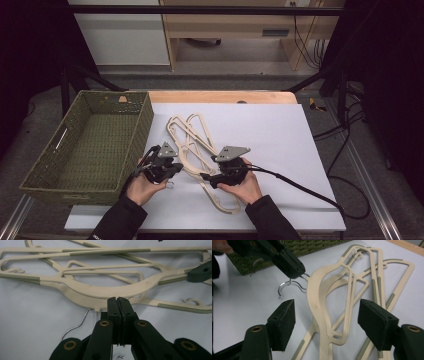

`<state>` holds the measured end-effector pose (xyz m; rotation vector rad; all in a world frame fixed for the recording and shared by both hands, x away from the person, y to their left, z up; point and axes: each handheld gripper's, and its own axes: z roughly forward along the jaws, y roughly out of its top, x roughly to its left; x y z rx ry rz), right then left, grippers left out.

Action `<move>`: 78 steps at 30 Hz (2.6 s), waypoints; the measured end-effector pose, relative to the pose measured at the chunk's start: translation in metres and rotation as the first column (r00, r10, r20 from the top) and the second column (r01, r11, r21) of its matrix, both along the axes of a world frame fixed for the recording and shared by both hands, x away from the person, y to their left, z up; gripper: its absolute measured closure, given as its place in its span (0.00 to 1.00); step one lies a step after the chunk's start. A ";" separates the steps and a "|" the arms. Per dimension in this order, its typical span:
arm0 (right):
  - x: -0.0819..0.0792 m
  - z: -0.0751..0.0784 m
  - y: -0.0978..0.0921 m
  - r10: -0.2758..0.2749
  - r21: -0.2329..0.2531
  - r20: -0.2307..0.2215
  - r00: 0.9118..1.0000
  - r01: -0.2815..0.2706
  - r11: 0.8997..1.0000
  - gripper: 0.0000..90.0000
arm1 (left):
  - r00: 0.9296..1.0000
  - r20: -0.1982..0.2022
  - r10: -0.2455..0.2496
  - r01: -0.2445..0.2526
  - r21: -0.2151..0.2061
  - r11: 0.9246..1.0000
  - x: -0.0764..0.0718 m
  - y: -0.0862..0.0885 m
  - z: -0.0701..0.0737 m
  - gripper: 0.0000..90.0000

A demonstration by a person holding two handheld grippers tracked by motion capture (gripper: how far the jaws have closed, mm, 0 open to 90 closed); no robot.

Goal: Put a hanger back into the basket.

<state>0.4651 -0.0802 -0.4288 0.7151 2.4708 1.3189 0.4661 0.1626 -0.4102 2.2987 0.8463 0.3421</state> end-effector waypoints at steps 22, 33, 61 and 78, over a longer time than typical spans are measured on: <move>0.001 -0.020 0.028 0.068 -0.156 0.024 0.997 -0.064 0.986 0.80 | 1.000 0.017 -0.005 0.006 -0.036 0.999 -0.008 -0.005 0.012 0.99; -0.006 -0.014 0.025 0.088 -0.168 0.112 0.990 -0.069 0.983 0.87 | 0.996 0.092 0.007 0.009 -0.176 0.984 -0.017 0.003 0.029 0.65; -0.001 0.045 -0.052 -0.086 -0.042 0.175 0.981 0.094 0.995 0.97 | 0.981 0.187 0.055 0.011 -0.333 0.943 -0.020 0.039 0.051 0.06; -0.013 0.048 -0.045 0.138 0.018 0.051 0.989 -0.139 0.990 0.97 | 0.974 0.216 -0.071 0.120 -0.223 0.967 -0.010 0.006 0.036 0.21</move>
